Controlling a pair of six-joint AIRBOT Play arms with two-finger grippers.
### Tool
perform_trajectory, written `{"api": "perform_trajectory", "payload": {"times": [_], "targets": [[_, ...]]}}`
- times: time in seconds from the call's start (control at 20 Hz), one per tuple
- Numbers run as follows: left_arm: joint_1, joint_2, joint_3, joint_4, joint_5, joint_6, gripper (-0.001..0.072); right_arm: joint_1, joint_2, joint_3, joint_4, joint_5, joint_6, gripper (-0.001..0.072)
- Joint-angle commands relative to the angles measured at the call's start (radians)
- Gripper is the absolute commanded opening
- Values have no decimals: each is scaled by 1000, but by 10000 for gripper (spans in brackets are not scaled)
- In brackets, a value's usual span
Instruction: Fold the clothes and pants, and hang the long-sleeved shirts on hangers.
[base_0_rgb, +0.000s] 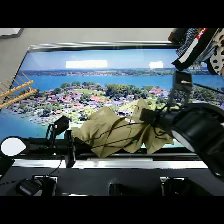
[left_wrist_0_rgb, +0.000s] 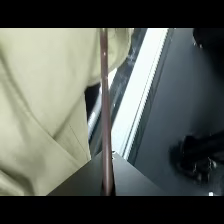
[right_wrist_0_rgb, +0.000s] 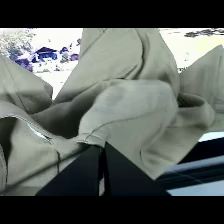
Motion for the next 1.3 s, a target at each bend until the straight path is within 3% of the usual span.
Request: {"api": "perform_trajectory", "payload": {"times": [0.0,0.35,0.55,0.7,1.25], "targets": [[-1,-9,0,-53,26,18,18,1,49,8,13,58,-32,26],[-1,-42,0,-97,-9,78,18,1,41,8,-42,-23,-58,26],[-1,-77,0,-115,-2,104,18,1,6,8,50,-148,-113,26],[-1,-98,0,-123,28,119,17,1,18,8,155,-118,-178,26],[-7,-140,0,-206,27,182,18,1,58,19,185,-103,-179,26]]}}
